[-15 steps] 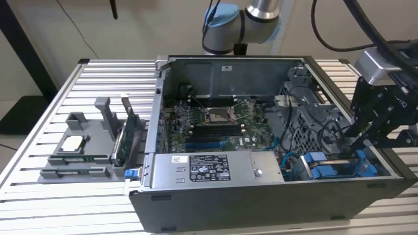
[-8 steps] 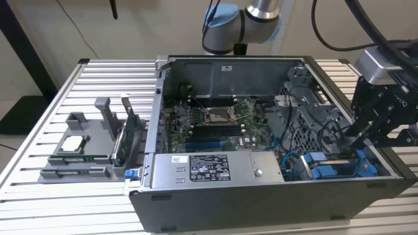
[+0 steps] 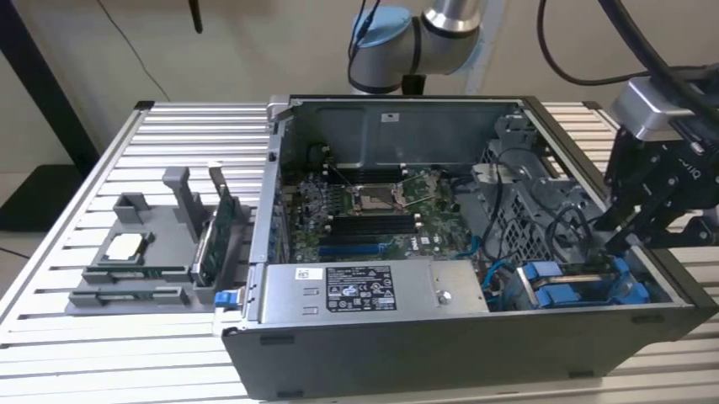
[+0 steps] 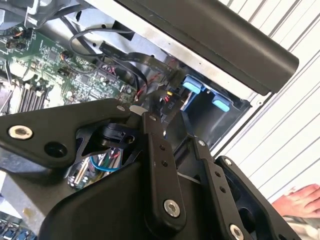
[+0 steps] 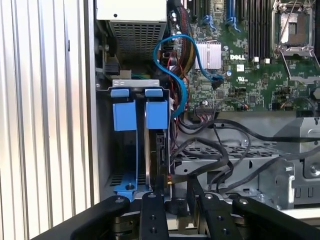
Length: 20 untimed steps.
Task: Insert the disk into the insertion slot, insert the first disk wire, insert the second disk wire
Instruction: 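Insert the second disk wire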
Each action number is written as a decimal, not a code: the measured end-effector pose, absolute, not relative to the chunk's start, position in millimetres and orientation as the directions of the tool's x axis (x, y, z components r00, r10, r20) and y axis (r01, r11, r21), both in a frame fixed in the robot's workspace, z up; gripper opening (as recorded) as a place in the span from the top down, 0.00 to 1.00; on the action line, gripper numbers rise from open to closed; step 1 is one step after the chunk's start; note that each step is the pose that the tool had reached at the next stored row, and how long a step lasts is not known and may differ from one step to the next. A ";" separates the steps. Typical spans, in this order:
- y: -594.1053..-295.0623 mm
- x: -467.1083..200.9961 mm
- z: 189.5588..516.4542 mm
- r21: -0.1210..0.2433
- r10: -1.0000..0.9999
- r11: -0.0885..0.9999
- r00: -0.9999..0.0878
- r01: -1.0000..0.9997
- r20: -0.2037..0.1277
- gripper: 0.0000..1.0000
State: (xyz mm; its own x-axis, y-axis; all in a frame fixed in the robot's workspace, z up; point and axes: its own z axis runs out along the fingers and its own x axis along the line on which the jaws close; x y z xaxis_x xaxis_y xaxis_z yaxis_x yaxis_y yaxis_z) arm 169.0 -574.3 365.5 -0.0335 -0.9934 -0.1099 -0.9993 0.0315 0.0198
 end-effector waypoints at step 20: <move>-570.7 191.6 368.3 0.030 -0.993 0.031 -0.035 -0.999 -0.110 0.67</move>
State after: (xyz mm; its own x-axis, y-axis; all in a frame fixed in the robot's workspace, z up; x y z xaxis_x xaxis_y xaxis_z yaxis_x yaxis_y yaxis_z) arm 191.6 -570.7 368.3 -0.0346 -0.9934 -0.1096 -0.9991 0.0315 0.0296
